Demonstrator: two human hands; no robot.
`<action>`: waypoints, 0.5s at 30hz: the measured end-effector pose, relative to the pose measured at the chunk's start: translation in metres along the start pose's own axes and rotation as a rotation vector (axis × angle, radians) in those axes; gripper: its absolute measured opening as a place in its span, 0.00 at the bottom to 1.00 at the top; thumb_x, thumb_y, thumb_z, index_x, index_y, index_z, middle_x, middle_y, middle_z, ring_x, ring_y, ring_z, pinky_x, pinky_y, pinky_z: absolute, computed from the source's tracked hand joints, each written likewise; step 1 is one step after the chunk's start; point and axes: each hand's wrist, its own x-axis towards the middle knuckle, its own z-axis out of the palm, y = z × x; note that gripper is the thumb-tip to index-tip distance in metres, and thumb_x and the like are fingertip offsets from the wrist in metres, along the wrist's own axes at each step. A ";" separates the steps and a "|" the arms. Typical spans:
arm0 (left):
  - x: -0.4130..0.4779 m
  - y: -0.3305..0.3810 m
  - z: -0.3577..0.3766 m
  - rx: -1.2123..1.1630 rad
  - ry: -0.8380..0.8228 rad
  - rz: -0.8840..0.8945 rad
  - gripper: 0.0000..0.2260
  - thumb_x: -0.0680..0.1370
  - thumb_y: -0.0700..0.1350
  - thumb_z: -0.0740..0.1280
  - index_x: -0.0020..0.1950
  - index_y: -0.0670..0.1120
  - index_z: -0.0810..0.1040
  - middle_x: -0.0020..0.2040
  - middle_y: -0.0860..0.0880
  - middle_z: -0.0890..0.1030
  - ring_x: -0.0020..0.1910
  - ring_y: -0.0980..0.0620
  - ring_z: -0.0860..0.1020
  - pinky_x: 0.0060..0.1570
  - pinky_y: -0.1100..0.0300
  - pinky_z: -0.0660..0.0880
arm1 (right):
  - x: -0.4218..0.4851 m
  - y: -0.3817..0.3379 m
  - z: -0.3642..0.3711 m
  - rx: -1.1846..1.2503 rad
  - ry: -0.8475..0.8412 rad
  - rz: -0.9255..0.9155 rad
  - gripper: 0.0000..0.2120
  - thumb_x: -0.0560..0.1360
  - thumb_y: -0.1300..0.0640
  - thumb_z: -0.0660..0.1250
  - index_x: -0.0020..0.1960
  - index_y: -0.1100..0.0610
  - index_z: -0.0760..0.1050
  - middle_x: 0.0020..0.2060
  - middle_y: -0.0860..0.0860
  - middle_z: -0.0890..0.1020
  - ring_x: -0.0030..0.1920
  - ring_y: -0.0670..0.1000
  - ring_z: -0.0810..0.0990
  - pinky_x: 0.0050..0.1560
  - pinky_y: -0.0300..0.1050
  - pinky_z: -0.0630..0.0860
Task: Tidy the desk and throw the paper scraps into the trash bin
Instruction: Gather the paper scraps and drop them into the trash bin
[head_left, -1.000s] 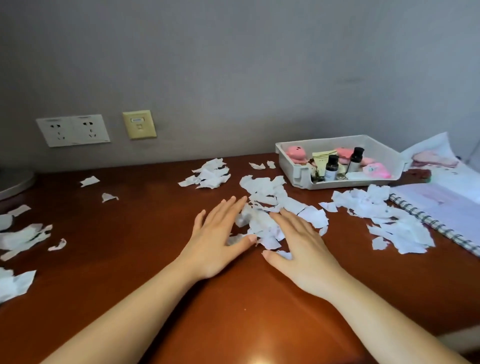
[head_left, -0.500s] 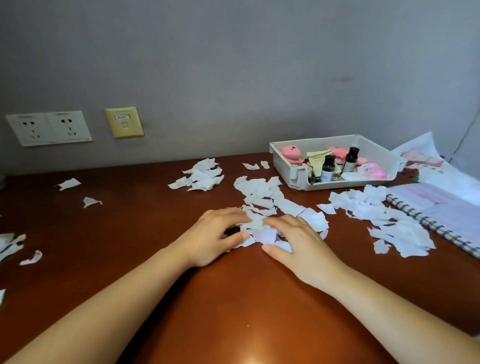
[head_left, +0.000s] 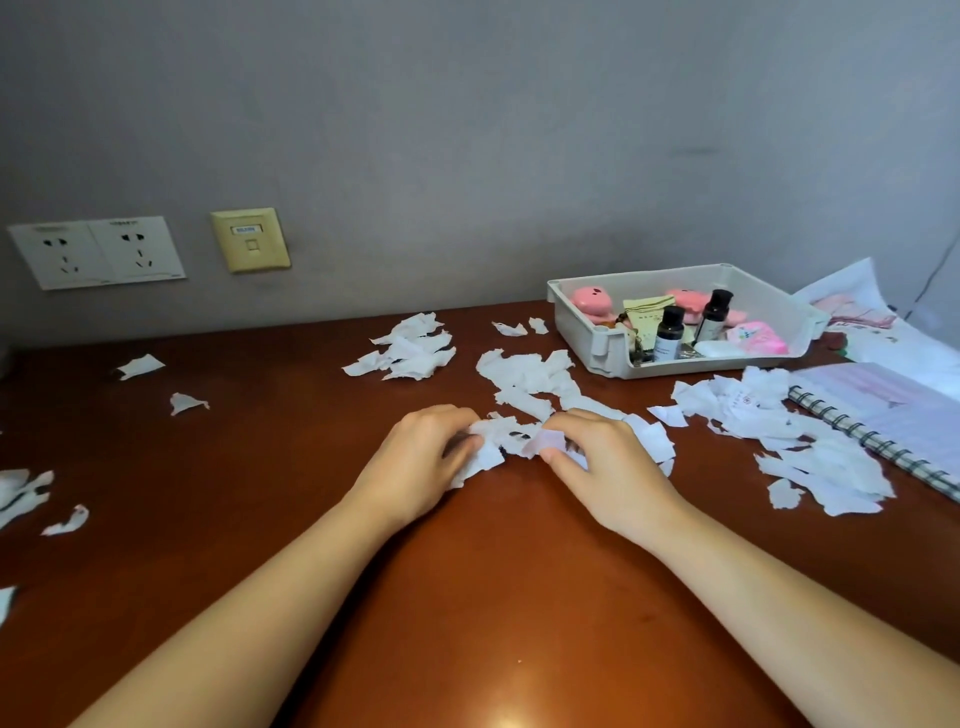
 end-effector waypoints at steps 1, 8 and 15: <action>0.000 0.000 0.000 -0.003 0.016 -0.006 0.09 0.78 0.42 0.63 0.38 0.45 0.71 0.35 0.53 0.70 0.36 0.53 0.70 0.39 0.57 0.68 | 0.000 -0.001 -0.001 0.021 0.022 -0.005 0.09 0.78 0.60 0.61 0.51 0.54 0.80 0.43 0.48 0.78 0.44 0.46 0.75 0.44 0.39 0.72; -0.005 0.000 -0.001 -0.013 0.091 0.006 0.04 0.79 0.42 0.63 0.48 0.47 0.77 0.42 0.52 0.76 0.41 0.55 0.74 0.41 0.60 0.72 | -0.006 -0.005 -0.007 0.071 0.170 -0.015 0.11 0.77 0.63 0.61 0.47 0.52 0.80 0.45 0.46 0.80 0.48 0.44 0.76 0.48 0.22 0.65; -0.008 0.003 -0.008 -0.047 0.211 -0.074 0.03 0.78 0.43 0.65 0.45 0.45 0.77 0.41 0.50 0.78 0.42 0.54 0.75 0.41 0.67 0.69 | -0.010 -0.004 -0.009 0.144 0.271 0.083 0.09 0.79 0.57 0.60 0.53 0.57 0.78 0.36 0.48 0.78 0.35 0.47 0.76 0.33 0.30 0.69</action>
